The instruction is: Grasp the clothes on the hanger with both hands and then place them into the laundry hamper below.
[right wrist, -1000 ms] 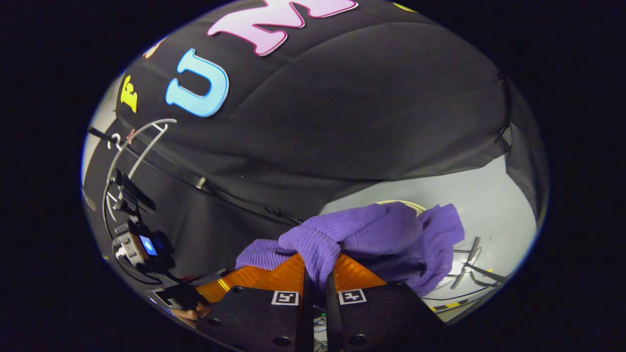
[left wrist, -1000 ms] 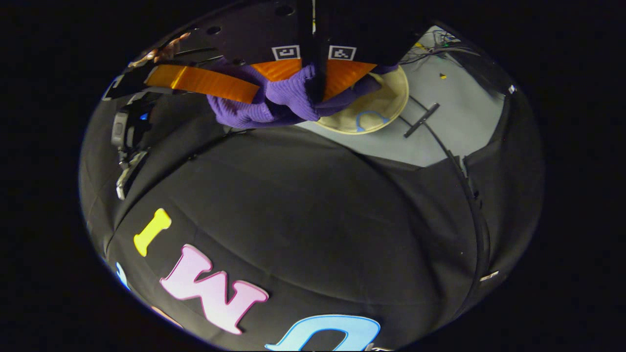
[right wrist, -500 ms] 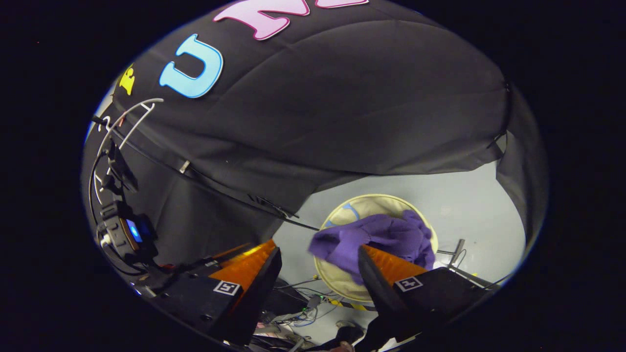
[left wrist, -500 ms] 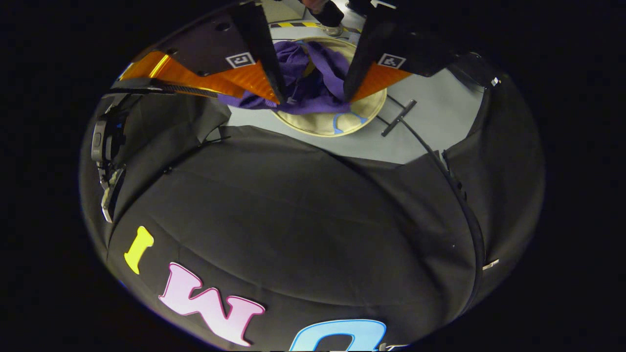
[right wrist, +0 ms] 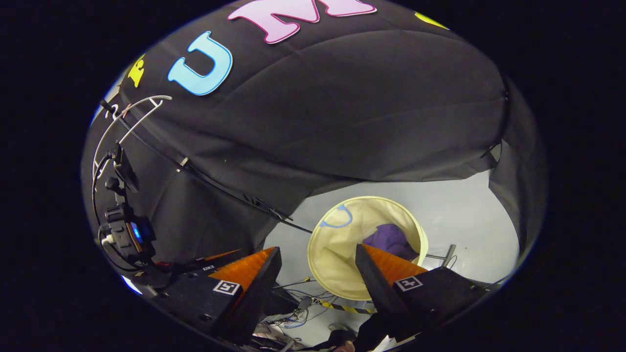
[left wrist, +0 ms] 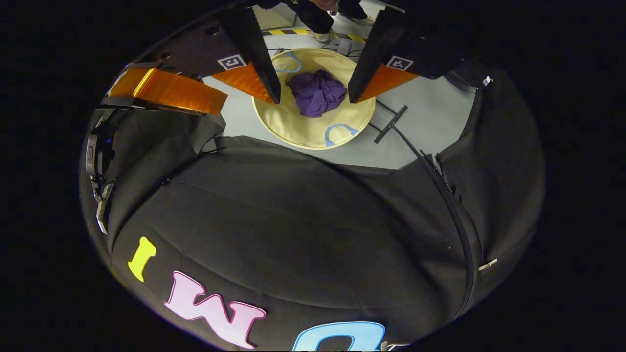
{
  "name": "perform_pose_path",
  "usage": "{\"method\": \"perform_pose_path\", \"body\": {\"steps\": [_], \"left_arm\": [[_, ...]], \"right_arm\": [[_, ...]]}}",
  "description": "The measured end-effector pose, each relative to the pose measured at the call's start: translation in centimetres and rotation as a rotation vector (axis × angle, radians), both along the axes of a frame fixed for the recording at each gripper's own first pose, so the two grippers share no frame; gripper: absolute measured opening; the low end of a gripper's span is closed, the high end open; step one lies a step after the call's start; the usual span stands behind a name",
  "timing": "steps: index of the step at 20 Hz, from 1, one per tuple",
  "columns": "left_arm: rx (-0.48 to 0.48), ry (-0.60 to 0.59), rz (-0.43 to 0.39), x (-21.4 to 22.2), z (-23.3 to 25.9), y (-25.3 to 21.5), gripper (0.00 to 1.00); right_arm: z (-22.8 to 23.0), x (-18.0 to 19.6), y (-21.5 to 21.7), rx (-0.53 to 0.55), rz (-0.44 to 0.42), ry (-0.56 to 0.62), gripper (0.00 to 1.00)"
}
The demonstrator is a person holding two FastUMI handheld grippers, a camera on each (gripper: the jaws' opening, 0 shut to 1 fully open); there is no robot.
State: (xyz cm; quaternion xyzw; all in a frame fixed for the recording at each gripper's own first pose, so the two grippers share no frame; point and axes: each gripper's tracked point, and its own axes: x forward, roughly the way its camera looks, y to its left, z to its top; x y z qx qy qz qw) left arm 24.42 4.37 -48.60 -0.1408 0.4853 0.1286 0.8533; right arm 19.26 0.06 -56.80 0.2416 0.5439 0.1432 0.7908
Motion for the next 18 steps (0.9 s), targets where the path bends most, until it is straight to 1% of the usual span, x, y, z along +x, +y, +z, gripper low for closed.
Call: {"method": "perform_pose_path", "body": {"steps": [1,2,3,4,7,9,12,14,18], "left_arm": [[-0.002,-0.014,0.004,-0.2,0.6,0.0,0.88],[-0.003,-0.029,0.005,-0.6,1.0,-0.1,0.83],[0.000,-0.039,-0.005,-1.0,1.7,-0.2,0.88],[0.007,-0.051,-0.017,-1.8,2.5,-0.4,0.88],[0.048,-0.139,-0.041,-4.0,6.1,0.0,0.88],[0.079,-0.204,-0.063,-6.3,9.1,0.2,0.88],[0.120,-0.279,-0.117,-10.1,13.2,0.3,0.87],[0.146,-0.333,-0.149,-12.2,15.5,0.6,0.87],[0.185,-0.446,-0.202,-15.6,20.8,0.1,0.87]], "right_arm": [[0.7,-0.3,0.3,0.000,-0.004,-0.014,0.99],[1.6,-0.7,0.5,0.000,-0.012,-0.031,0.98],[2.4,-1.3,0.7,-0.001,-0.018,-0.052,0.98],[3.4,-1.8,0.8,-0.006,-0.018,-0.073,0.98],[6.5,-3.2,1.0,-0.048,-0.014,-0.155,0.99],[9.5,-4.1,1.4,-0.062,-0.037,-0.227,0.98],[14.5,-6.4,1.8,-0.078,-0.080,-0.314,0.99],[17.3,-8.6,2.0,-0.095,-0.108,-0.360,0.98],[22.5,-12.5,3.0,-0.145,-0.112,-0.459,0.98]]}}
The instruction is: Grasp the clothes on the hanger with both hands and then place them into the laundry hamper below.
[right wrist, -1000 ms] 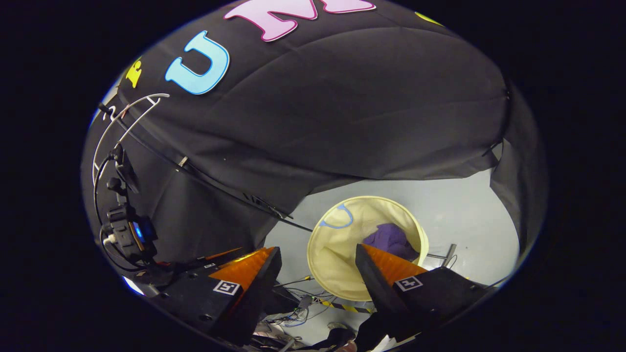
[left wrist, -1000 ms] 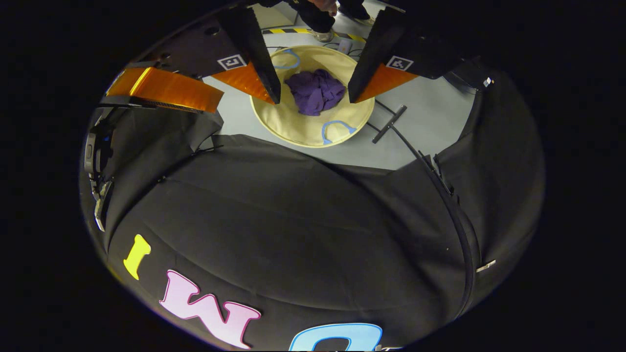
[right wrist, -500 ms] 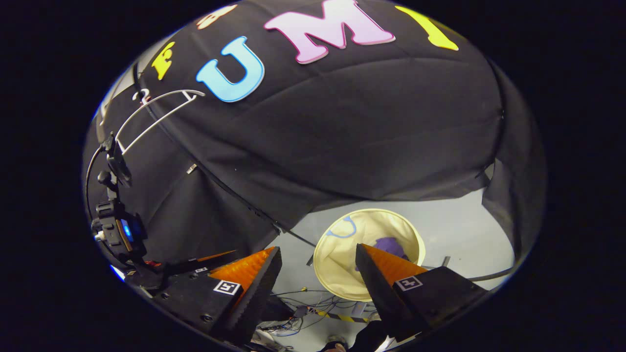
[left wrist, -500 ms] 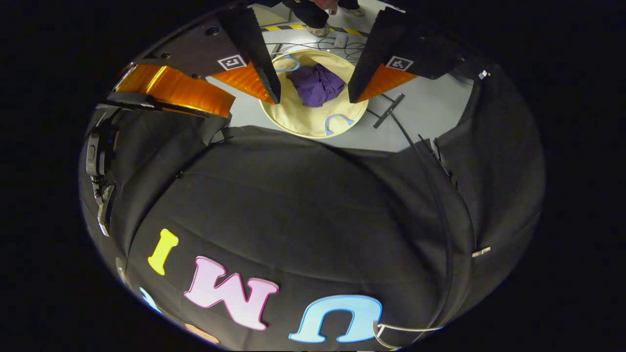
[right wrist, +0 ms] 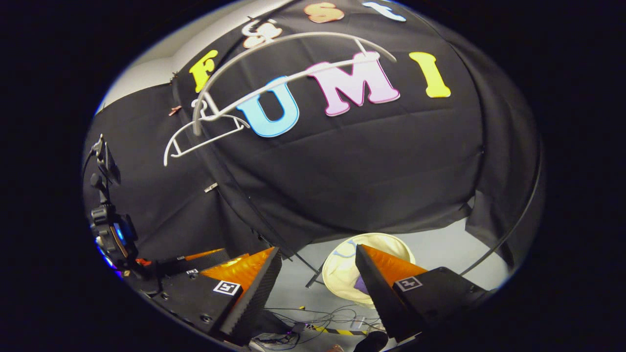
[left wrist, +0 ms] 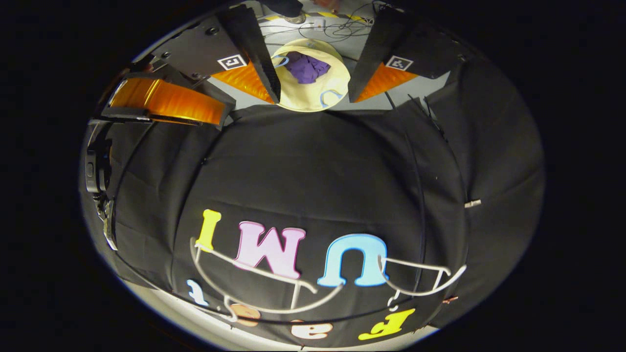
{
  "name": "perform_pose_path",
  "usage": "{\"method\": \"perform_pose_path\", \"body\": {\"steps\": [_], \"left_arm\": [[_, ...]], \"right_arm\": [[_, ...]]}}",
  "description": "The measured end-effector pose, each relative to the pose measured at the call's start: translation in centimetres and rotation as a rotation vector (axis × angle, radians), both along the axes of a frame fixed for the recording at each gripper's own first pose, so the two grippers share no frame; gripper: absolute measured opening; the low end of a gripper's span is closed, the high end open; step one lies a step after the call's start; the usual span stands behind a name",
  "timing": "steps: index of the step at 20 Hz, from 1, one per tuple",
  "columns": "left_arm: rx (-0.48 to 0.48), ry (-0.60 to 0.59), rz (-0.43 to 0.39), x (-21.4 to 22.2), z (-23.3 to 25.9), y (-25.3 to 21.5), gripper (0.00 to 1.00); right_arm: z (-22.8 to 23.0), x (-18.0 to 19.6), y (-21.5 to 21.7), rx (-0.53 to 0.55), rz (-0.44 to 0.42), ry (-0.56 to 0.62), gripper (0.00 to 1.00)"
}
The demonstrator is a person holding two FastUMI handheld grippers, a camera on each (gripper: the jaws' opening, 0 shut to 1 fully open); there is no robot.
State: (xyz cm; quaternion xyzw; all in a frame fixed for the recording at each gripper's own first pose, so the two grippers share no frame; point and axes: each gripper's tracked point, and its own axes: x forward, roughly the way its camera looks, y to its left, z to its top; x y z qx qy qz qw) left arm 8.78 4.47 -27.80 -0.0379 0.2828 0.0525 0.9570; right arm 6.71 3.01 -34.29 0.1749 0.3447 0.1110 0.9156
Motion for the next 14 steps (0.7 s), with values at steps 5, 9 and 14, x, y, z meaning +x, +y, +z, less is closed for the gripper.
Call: {"method": "perform_pose_path", "body": {"steps": [5,9,14], "left_arm": [[0.071,-0.191,-0.073,-4.8,9.2,-1.8,0.87],[0.133,-0.339,-0.114,-9.3,16.0,-1.9,0.82],[0.134,-0.484,-0.162,-12.3,23.4,-3.5,0.82]], "right_arm": [[8.1,-3.5,-0.5,-0.085,-0.042,-0.167,0.98],[15.8,-6.9,-0.4,-0.130,-0.091,-0.308,0.98],[25.1,-9.2,-0.6,-0.181,-0.121,-0.468,0.98]]}}
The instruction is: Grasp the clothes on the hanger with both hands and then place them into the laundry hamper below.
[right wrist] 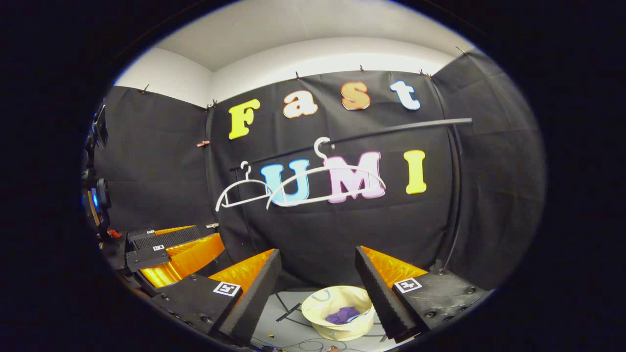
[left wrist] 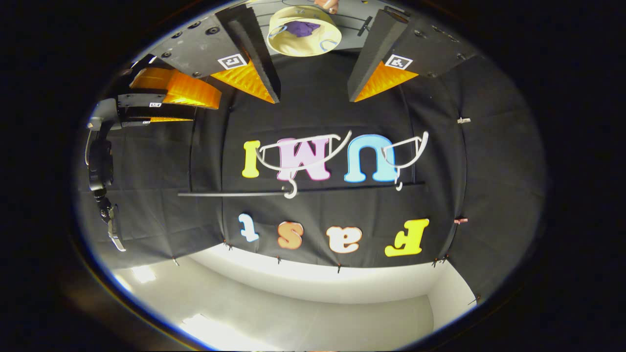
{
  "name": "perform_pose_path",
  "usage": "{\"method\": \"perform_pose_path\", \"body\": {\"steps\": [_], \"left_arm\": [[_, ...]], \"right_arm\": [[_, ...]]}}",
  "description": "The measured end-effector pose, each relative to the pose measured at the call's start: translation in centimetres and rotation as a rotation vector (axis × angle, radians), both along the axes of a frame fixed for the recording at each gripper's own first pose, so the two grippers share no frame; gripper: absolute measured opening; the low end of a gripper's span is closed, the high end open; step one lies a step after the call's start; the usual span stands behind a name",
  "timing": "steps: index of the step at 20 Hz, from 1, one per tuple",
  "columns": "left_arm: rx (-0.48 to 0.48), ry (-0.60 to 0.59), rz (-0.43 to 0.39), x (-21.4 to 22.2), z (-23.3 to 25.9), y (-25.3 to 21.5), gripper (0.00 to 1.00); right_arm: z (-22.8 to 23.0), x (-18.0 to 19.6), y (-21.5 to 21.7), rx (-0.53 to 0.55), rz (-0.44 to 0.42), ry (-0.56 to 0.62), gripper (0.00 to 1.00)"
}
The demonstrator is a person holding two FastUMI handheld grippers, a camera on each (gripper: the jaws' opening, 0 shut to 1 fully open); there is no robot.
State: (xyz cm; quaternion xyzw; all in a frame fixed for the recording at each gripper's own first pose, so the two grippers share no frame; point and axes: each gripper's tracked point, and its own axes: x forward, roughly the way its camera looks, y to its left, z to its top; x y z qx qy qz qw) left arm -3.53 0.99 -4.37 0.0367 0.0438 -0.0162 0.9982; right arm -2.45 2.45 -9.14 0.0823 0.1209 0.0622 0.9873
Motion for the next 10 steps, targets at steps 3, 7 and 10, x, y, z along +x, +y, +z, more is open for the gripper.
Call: {"method": "perform_pose_path", "body": {"steps": [3,7,10], "left_arm": [[-0.003,-0.065,-0.019,-2.3,4.9,-1.4,0.87],[-0.006,-0.141,-0.003,-3.1,7.9,-2.8,0.87],[-0.038,-0.165,0.024,-2.5,8.8,-3.3,0.82]], "right_arm": [[5.0,-1.0,-1.3,-0.002,-0.030,-0.113,0.98],[8.6,-1.0,-1.9,-0.011,-0.028,-0.200,0.97],[8.6,-0.8,-2.0,-0.003,0.001,-0.197,0.97]]}}
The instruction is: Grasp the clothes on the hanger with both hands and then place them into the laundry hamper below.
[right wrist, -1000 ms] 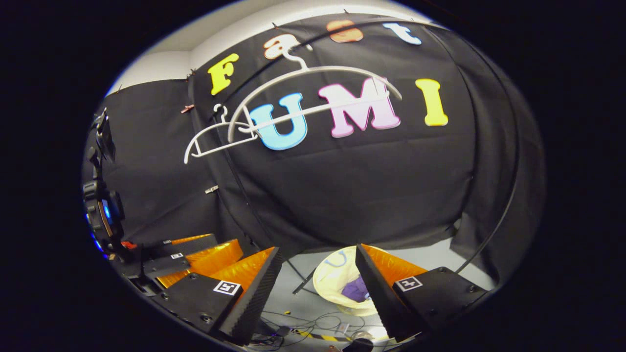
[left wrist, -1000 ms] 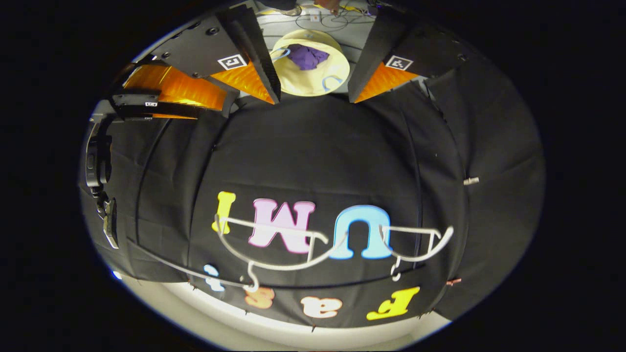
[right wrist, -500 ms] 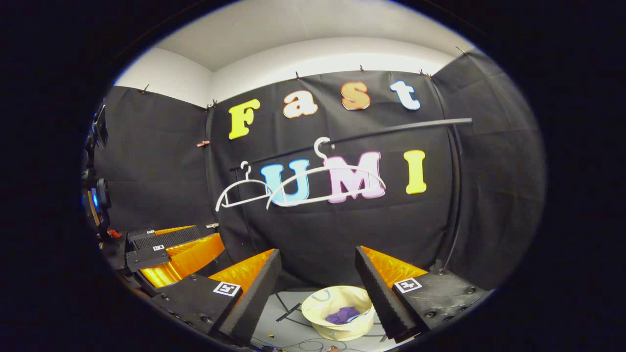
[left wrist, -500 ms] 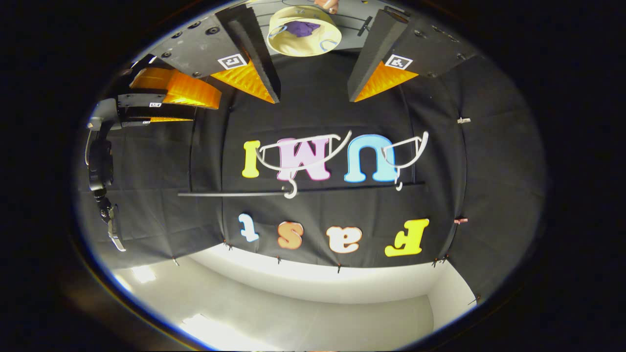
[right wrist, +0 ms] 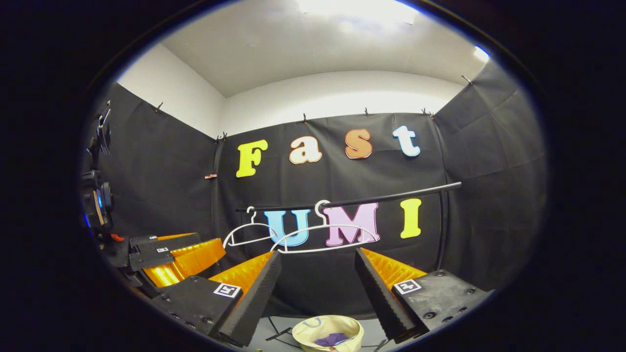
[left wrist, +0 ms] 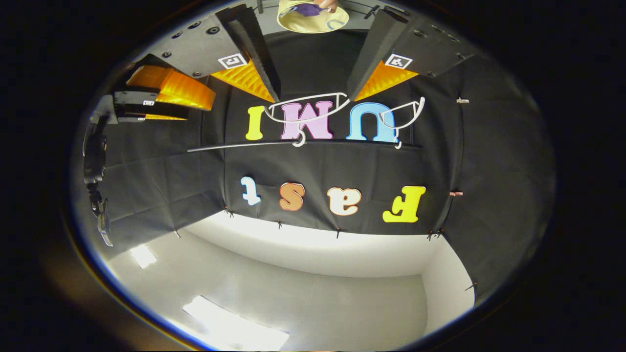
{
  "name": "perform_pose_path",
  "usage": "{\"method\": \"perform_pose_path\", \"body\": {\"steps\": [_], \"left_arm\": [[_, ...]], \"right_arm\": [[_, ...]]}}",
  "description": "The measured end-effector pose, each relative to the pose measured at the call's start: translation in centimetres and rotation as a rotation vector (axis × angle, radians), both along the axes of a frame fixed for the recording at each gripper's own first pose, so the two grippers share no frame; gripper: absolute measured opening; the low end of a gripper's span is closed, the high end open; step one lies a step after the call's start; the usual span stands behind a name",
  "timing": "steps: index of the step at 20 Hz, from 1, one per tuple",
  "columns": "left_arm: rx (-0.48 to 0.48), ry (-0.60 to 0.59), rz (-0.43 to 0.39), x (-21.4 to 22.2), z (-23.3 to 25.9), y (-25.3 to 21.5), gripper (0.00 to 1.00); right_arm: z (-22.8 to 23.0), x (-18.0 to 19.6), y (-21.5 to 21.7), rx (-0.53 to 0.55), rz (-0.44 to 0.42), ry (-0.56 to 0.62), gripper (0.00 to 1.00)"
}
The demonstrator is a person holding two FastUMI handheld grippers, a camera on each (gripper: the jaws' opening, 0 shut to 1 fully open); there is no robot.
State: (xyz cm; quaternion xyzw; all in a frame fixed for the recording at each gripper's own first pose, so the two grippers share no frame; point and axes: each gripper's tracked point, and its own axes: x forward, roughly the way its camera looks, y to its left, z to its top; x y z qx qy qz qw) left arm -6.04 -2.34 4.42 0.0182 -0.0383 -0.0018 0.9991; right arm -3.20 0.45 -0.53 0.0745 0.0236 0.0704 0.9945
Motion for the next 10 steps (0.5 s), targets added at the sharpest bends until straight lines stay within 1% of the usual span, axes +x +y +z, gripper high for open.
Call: {"method": "perform_pose_path", "body": {"steps": [1,2,3,6,10], "left_arm": [[-0.005,-0.002,0.009,0.1,-0.1,-0.2,0.87],[-0.003,0.001,0.022,0.3,-0.1,0.0,0.82],[0.001,0.007,0.034,0.4,-0.4,0.1,0.87],[0.016,0.026,0.043,0.7,-1.0,-0.3,0.87],[0.011,0.031,0.047,0.6,-1.0,-0.2,0.87]], "right_arm": [[0.2,0.2,0.0,0.010,0.010,0.000,0.97],[0.1,0.4,-0.1,0.021,0.019,0.000,0.97],[0.2,0.4,-0.2,0.026,0.026,0.000,0.97],[0.2,0.7,-0.8,0.042,0.033,-0.003,0.98],[0.5,1.0,-0.5,0.056,0.029,-0.018,0.97]]}}
